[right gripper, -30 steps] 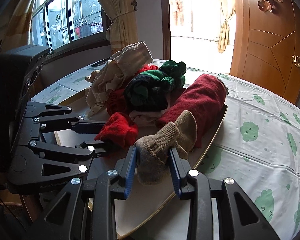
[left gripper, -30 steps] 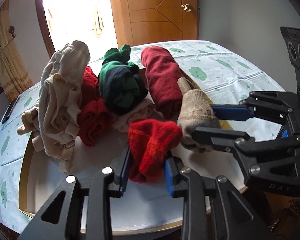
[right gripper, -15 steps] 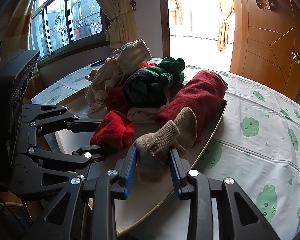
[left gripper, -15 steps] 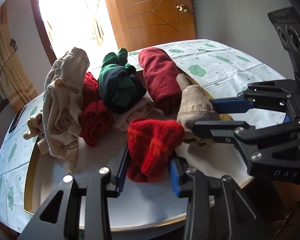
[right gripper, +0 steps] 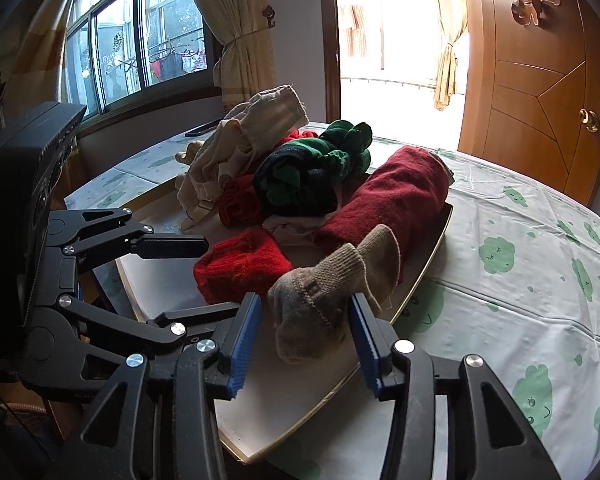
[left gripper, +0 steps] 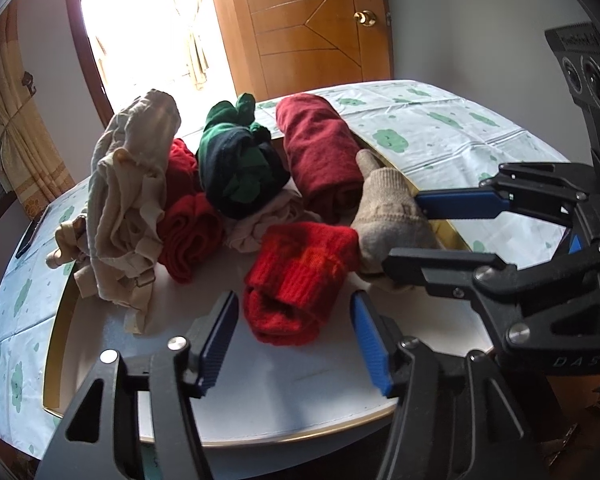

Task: Take underwear out of drawer
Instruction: 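Lower both socks into the tray and open both tools, then withdraw both tools from the tray and lower them into the drawer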

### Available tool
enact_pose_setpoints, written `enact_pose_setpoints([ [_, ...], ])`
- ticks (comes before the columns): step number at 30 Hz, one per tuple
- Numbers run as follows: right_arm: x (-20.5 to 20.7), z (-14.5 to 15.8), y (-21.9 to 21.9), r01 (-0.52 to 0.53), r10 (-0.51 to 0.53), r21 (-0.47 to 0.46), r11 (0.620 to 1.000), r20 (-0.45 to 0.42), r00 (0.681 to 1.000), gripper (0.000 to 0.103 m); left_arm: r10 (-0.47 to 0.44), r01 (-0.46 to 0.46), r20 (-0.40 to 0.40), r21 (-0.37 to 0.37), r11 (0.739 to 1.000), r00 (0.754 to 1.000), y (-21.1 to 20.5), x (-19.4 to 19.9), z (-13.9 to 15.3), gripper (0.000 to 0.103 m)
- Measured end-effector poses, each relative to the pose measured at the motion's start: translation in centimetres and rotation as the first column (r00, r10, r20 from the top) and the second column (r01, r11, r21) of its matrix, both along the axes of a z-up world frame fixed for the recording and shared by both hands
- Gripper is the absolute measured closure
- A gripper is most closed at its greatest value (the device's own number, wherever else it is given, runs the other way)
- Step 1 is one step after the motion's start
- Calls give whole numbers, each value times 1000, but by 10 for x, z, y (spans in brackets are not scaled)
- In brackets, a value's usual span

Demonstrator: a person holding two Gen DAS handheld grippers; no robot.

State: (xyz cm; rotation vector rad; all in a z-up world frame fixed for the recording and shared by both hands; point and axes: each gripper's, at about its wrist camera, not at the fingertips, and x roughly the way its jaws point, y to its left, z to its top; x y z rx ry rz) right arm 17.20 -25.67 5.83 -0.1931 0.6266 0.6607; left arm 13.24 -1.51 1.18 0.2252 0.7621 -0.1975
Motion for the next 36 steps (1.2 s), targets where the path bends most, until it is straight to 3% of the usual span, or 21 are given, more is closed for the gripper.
enact_pose_setpoints([
  [4, -4, 2, 3, -5, 5, -9, 1000, 16, 1000, 54, 8, -8, 4, 2, 1000, 1000, 2, -1, 1, 41],
  [6, -5, 3, 3, -4, 4, -6, 1000, 18, 1000, 52, 18, -18, 14, 8, 1000, 1000, 4, -3, 2, 31],
  [10, -8, 5, 1, 5, -6, 4, 1000, 34, 999, 40, 22, -22, 21, 8, 1000, 1000, 6, -5, 3, 26],
  [20, -10, 3, -7, 52, -52, 8, 999, 28, 998, 28, 35, -36, 44, 31, 999, 998, 5, -9, 4, 5],
  [36, -68, 12, -11, 6, -6, -2, 1000, 90, 996, 23, 31, -31, 88, -10, 999, 996, 12, -41, 10, 0],
])
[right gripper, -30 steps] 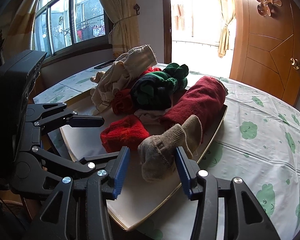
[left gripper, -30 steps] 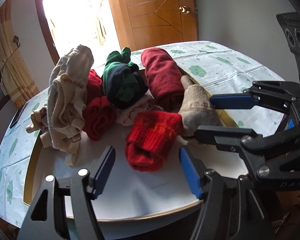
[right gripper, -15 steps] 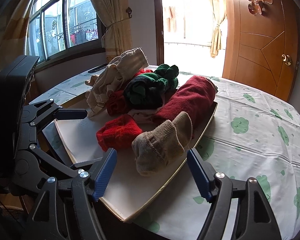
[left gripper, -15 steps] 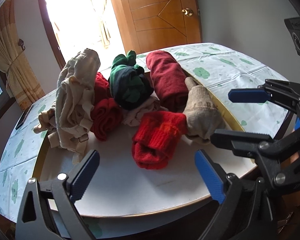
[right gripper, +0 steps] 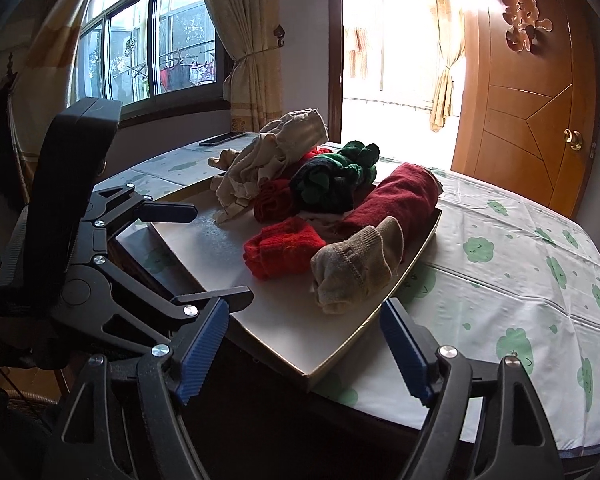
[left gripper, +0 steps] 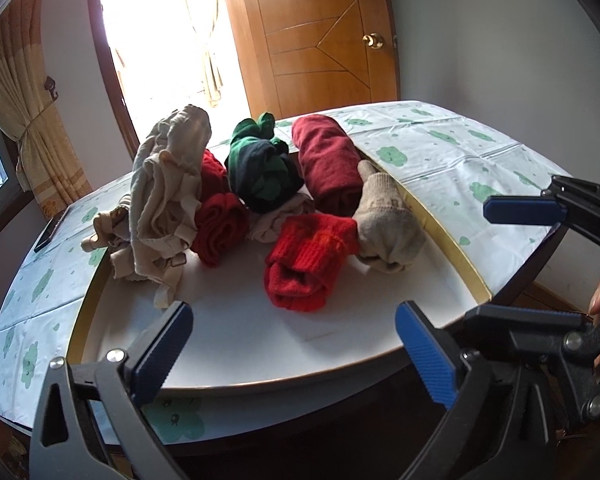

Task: Take underwear out of drawer
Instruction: 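Withdraw both tools from the tray and lower them into the drawer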

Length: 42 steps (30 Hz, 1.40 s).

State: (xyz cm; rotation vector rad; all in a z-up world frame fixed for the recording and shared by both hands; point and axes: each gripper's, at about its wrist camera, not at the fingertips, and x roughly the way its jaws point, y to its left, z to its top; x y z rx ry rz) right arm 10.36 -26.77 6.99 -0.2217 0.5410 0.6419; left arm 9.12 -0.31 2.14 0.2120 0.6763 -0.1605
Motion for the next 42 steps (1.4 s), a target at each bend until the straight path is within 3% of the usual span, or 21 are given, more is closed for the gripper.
enact_pose_setpoints([
  [21, -58, -2, -7, -37, 35, 29, 999, 51, 998, 22, -38, 36, 77, 28, 999, 996, -10, -55, 1, 0],
  [34, -91, -17, -15, -62, 60, 27, 998, 51, 997, 22, -52, 52, 59, -5, 999, 997, -5, -86, -14, 0],
  [42, -94, -57, -23, -53, 48, -102, 993, -46, 998, 22, 2, -3, -13, -21, 1000, 1000, 26, -101, -45, 0],
])
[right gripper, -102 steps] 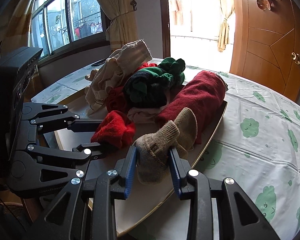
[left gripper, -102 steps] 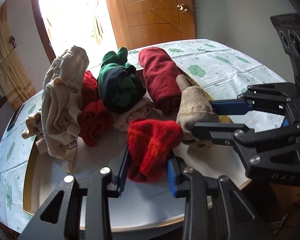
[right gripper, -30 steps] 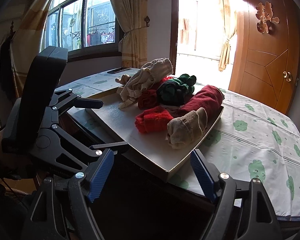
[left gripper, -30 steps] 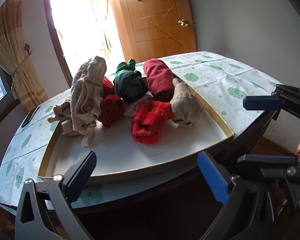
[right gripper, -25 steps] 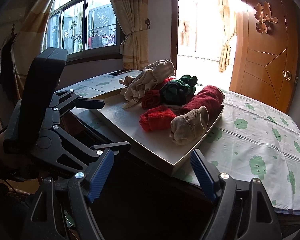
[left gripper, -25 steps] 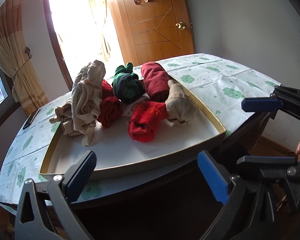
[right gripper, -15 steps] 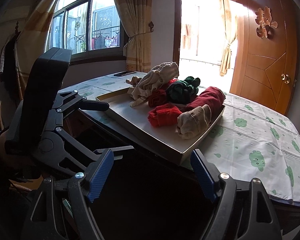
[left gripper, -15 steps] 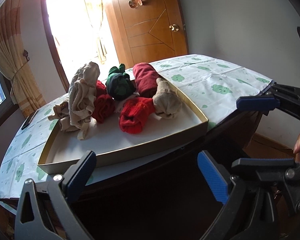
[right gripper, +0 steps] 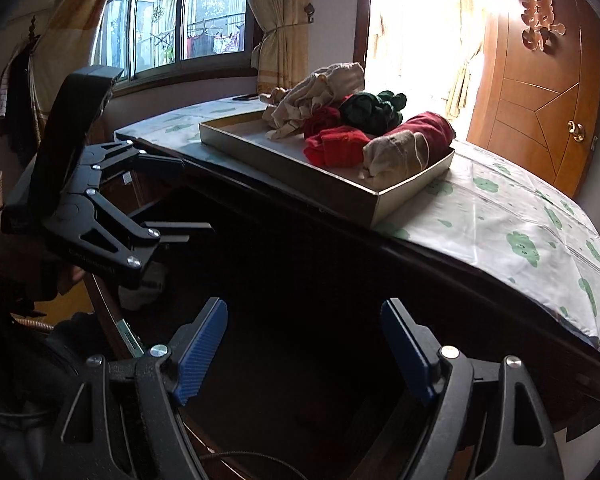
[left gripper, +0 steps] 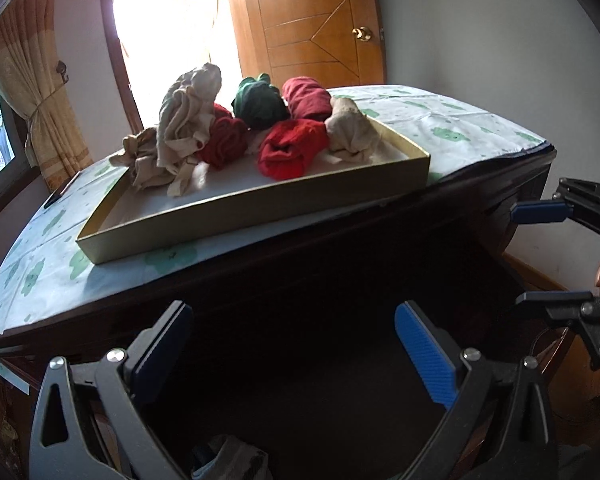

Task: Take underwear out of drawer
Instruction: 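Withdraw both tools from the tray and lower them into the drawer, then grasp the dark red sock with the right tool while the left tool grasps the grey sock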

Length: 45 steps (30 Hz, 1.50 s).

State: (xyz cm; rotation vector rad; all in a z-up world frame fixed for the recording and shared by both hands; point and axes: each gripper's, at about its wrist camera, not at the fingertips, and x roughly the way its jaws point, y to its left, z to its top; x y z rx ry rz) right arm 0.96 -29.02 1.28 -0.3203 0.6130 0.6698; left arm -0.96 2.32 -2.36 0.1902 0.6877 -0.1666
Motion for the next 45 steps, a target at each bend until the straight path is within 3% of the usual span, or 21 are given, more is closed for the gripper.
enact_pose_setpoints([
  [11, 9, -43, 10, -42, 19, -171, 984, -134, 991, 22, 91, -89, -61, 34, 995, 994, 47, -14, -24, 0],
  [15, 19, -60, 15, -40, -8, -258, 965, -183, 983, 22, 92, -87, -77, 67, 994, 993, 53, -15, -28, 0],
  [25, 39, -79, 20, -67, -43, -372, 926, -280, 959, 25, 76, -57, -155, 123, 991, 985, 59, -8, -43, 0],
  [27, 42, -82, 21, -76, -47, -391, 917, -296, 954, 31, 67, -45, -169, 129, 991, 983, 59, -6, -47, 0],
  [34, 53, -95, 25, -114, -47, -423, 899, -352, 935, 37, 10, 27, -262, 138, 990, 965, 63, 3, -58, 0],
  [39, 58, -101, 29, -142, -36, -434, 890, -377, 926, 53, -32, 86, -330, 150, 985, 944, 63, 9, -63, 0],
  [41, 58, -103, 31, -157, -28, -440, 884, -385, 922, 65, -41, 100, -341, 155, 983, 939, 62, 11, -65, 0],
  [45, 56, -106, 36, -185, -10, -454, 872, -395, 919, 66, -82, 144, -387, 133, 981, 918, 61, 14, -69, 0],
])
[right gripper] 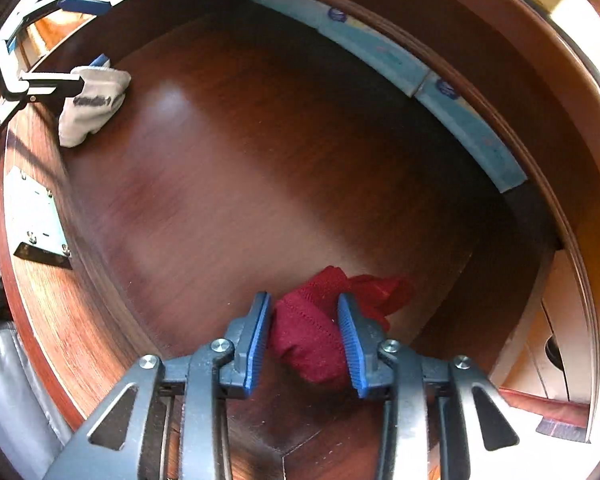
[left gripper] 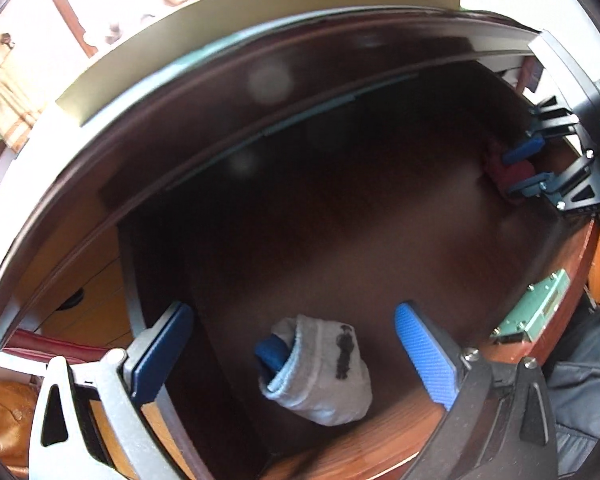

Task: Take underwear out of drawer
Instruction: 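Grasp the dark red sock with the right tool while the left tool grasps the grey sock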

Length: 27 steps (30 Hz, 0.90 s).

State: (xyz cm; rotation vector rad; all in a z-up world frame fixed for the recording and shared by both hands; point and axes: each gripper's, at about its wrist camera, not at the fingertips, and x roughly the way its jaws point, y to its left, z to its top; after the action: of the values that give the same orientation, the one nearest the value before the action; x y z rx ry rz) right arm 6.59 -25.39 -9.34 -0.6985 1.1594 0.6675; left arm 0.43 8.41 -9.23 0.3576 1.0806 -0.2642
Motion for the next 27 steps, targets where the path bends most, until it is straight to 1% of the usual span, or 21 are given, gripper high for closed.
enact_pose_setpoints([
  [4, -5, -2, 9, -12, 12, 3, 1000, -8, 1000, 67, -14, 14, -50, 6, 1000, 999, 1, 5, -10, 1],
  [7, -2, -2, 9, -14, 14, 5, 1000, -14, 1000, 67, -11, 10, -93, -5, 1000, 996, 4, 9, -16, 4],
  [9, 0, -3, 9, -13, 14, 6, 1000, -24, 1000, 67, -20, 15, -134, -40, 999, 991, 3, 13, -21, 10],
  [11, 13, -5, 10, -14, 14, 9, 1000, -45, 999, 67, -25, 11, -180, -77, 997, 983, 5, 20, -27, 16],
  [13, 17, -5, 8, -13, 13, 8, 1000, -54, 998, 67, -28, 12, -209, -80, 997, 978, 1, 23, -33, 22],
  [14, 23, 4, 7, -12, 12, 6, 1000, -59, 998, 67, -32, 17, -208, -73, 997, 978, -2, 25, -35, 24],
  [16, 28, 7, 7, -9, 9, 2, 1000, -63, 998, 67, -28, 15, -208, -65, 998, 978, -3, 28, -35, 25],
  [17, 29, 7, 7, -9, 9, 2, 1000, -61, 998, 67, -34, 22, -215, -58, 998, 976, -5, 28, -37, 33],
  [18, 30, 8, 7, -8, 8, 2, 1000, -59, 998, 67, -42, 30, -227, -55, 998, 973, -7, 26, -41, 45],
  [19, 30, 7, 6, -8, 8, 2, 1000, -56, 998, 67, -44, 34, -230, -47, 998, 972, -8, 26, -44, 51],
  [20, 26, 5, 7, -7, 7, 3, 1000, -52, 999, 68, -44, 36, -228, -41, 999, 973, -10, 27, -45, 63],
  [21, 24, 5, 9, -7, 7, 3, 1000, -45, 999, 69, -47, 38, -227, -41, 998, 973, -10, 26, -48, 68],
  [23, 20, 2, 9, -7, 7, 3, 1000, -34, 999, 70, -53, 43, -219, -48, 998, 974, -11, 24, -48, 73],
  [24, 19, 2, 9, -8, 8, 4, 1000, -28, 1000, 71, -57, 47, -215, -49, 998, 975, -11, 23, -48, 81],
  [25, 15, 0, 9, -9, 9, 5, 1000, -20, 1000, 73, -58, 50, -210, -46, 998, 976, -10, 21, -48, 85],
  [27, 12, 2, 9, -9, 9, 10, 1000, -6, 1000, 75, -61, 53, -194, -43, 998, 979, -12, 18, -45, 86],
])
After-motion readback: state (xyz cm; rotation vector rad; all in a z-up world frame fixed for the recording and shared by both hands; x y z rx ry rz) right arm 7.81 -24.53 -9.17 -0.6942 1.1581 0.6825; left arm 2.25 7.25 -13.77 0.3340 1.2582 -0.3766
